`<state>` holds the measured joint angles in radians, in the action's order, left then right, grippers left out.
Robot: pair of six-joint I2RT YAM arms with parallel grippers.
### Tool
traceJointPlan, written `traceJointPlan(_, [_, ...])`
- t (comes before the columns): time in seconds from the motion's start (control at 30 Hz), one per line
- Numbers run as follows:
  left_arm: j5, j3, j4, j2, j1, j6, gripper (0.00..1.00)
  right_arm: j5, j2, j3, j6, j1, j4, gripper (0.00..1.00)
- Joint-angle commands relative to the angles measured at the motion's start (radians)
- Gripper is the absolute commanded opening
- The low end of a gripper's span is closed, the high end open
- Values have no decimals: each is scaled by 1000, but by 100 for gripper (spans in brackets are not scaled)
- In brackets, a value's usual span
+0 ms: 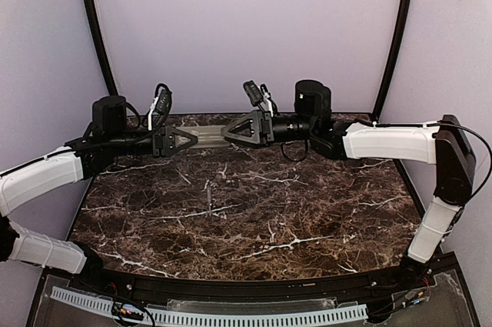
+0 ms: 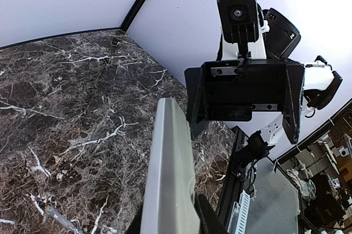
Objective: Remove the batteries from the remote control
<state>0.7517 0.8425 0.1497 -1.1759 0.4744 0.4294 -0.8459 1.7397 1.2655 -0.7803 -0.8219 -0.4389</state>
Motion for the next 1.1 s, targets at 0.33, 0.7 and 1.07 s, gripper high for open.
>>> traceJointPlan(0.33, [62,75,20,-2,54,-49,0,-56,0,26,-9,-53,-30,85])
traceJointPlan(0.7, [26,92,-30,-18,55,-65,0,-58,-14,23,-11,-53,-36,86])
traceJointPlan(1.07, [-10,110,-73,-41,55,-78,0,-52,-32,27,-7,-52,-37,86])
